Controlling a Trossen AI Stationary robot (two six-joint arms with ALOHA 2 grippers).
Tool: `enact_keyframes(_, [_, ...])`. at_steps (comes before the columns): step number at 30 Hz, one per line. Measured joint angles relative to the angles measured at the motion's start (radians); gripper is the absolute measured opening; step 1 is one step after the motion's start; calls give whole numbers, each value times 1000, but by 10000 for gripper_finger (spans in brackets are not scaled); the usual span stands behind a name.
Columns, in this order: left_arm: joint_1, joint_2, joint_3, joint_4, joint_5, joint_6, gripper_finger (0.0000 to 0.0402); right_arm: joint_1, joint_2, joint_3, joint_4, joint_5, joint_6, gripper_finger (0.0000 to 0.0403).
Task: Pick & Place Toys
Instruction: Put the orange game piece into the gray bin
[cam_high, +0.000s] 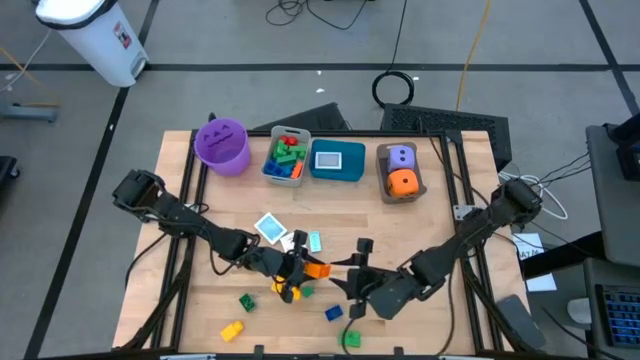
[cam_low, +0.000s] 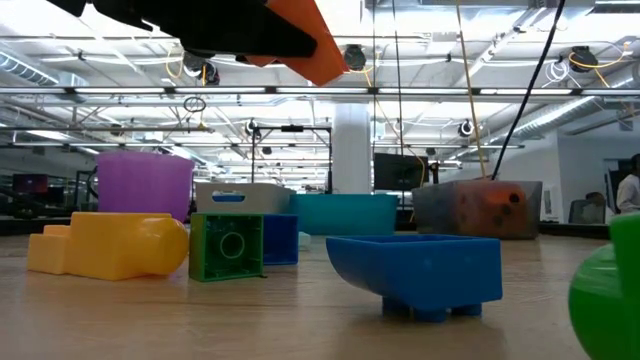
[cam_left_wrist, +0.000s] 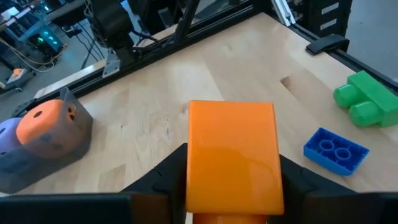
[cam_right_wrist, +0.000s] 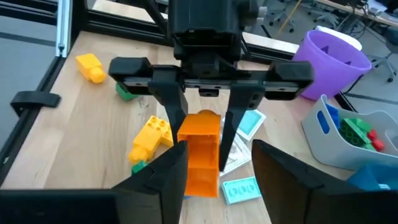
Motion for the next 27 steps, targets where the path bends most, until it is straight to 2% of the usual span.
enact_keyframes(4, [-3, 0, 0, 0, 5, 25, 165, 17, -23, 0, -25, 1, 1, 172])
enact_keyframes(12, [-28, 0, 0, -24, -26, 150, 148, 20, -24, 0, -103, 3, 47, 161])
enact_keyframes(15, [-41, 1, 0, -66, -97, 202, 151, 20, -23, 0, -138, 6, 69, 161])
enact_keyframes(21, [-56, 1, 0, -196, -330, 273, 162, 15, -23, -33, -140, 10, 81, 160])
enact_keyframes(27, [39, -18, 0, -295, -464, 303, 148, -13, -23, -99, -67, 9, 81, 160])
